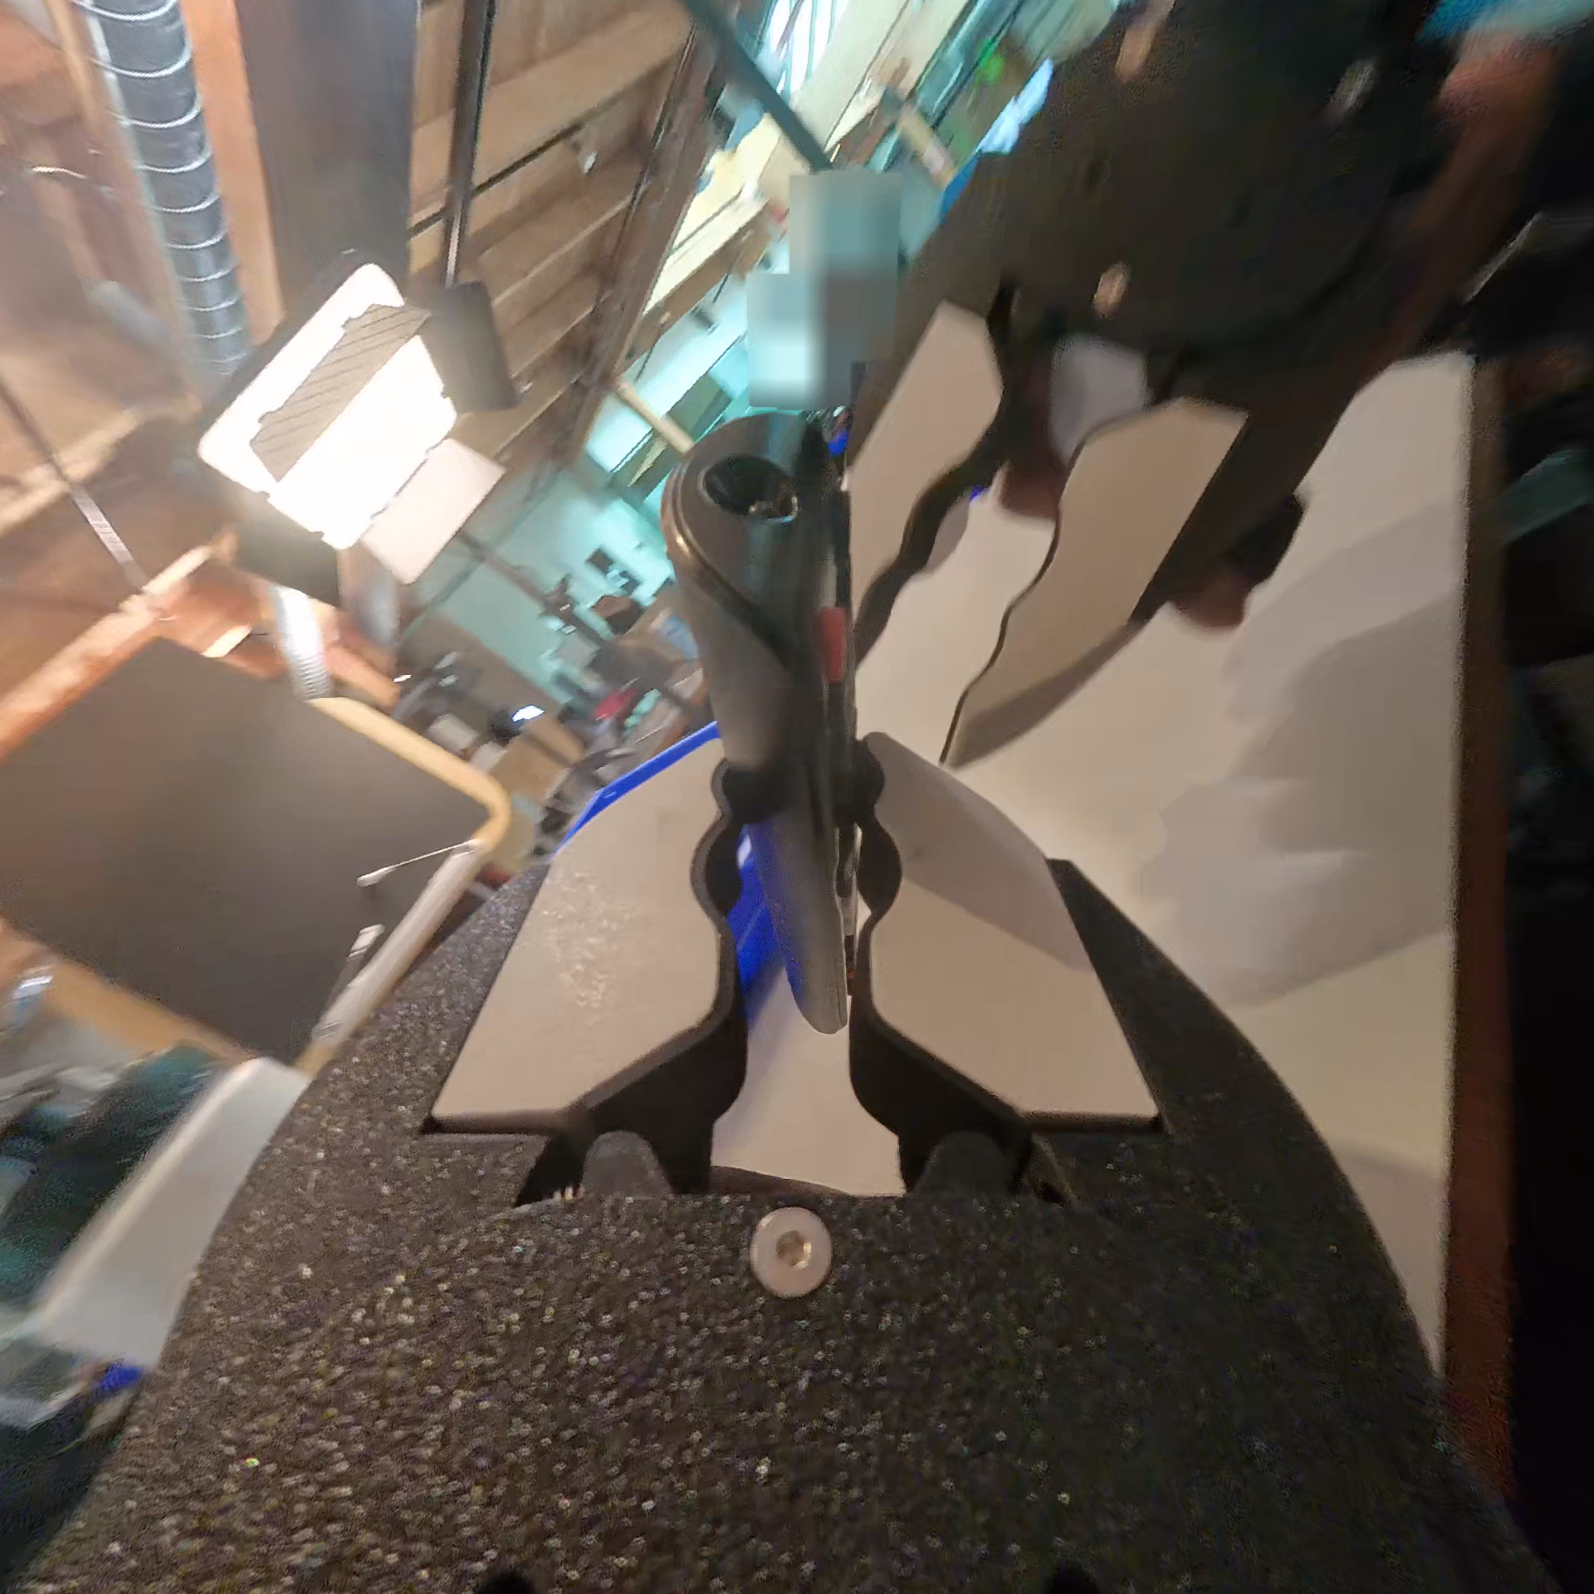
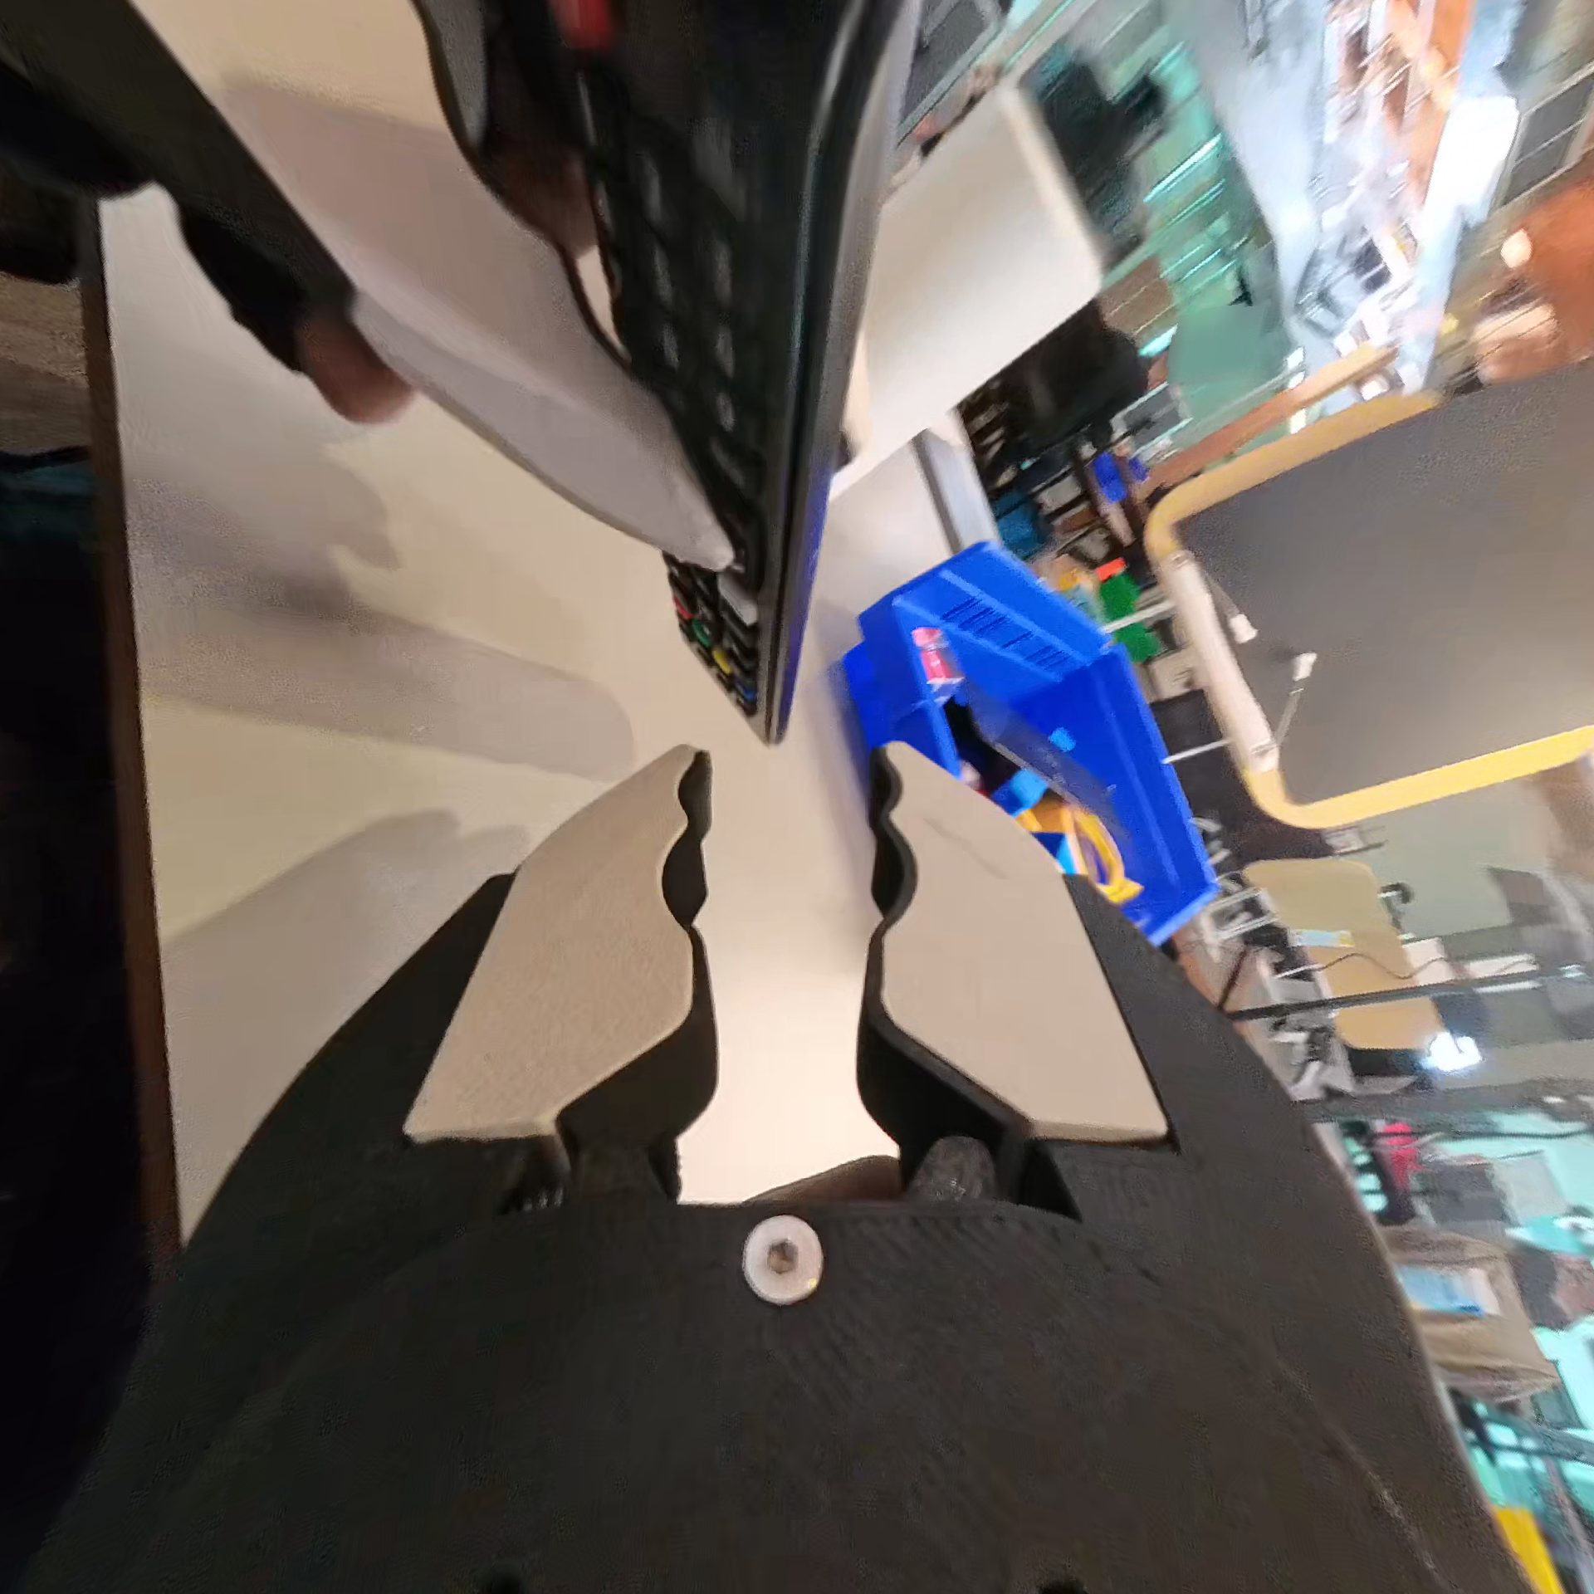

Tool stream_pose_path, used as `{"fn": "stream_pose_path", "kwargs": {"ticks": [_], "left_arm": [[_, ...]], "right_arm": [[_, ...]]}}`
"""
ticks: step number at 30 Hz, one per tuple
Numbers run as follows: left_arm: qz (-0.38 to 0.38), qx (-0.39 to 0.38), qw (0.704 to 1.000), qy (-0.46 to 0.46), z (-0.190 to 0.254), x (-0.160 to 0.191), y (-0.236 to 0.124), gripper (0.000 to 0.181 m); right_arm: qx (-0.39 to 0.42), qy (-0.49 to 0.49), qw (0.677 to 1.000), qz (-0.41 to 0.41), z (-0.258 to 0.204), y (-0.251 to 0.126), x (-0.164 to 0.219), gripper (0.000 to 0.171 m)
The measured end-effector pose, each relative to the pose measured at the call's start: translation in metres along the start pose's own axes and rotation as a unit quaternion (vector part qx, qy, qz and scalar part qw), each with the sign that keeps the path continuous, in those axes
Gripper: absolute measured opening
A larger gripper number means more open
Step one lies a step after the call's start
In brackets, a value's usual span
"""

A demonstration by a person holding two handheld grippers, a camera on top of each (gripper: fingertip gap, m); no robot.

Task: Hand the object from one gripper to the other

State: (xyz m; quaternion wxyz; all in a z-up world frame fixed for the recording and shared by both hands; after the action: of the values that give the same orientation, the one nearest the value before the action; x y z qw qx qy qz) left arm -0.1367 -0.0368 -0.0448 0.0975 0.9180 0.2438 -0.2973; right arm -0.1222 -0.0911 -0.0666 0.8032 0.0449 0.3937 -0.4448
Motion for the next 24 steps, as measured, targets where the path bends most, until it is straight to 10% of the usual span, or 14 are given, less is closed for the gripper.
{"fn": "stream_pose_path", "kwargs": {"ticks": [13,24], "left_arm": [[-0.082,0.026,0.981,0.174,0.032,0.004,0.012,0.024],[-0.06,0.021,0.998,0.02,0.002,0.034,0.002,0.076]], "right_arm": [[0.003,-0.164,0.986,0.031,-0.031,-0.021,-0.039,0.029],[-0.06,-0.025,0.987,0.148,-0.013,-0.039,-0.049,0.025]]}}
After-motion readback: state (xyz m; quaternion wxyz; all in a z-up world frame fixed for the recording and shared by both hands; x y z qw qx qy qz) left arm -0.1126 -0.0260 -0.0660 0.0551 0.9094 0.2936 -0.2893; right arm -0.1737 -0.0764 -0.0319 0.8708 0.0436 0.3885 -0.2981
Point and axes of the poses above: each gripper's, where its closed fingertips meet, y out along the fingers, x out of its underside, z = x × y across the jaws, the point moved 2 cm from there along -y, back along the fingers, and after that the axes turned 6 degrees about y, right-handed, at the moved point
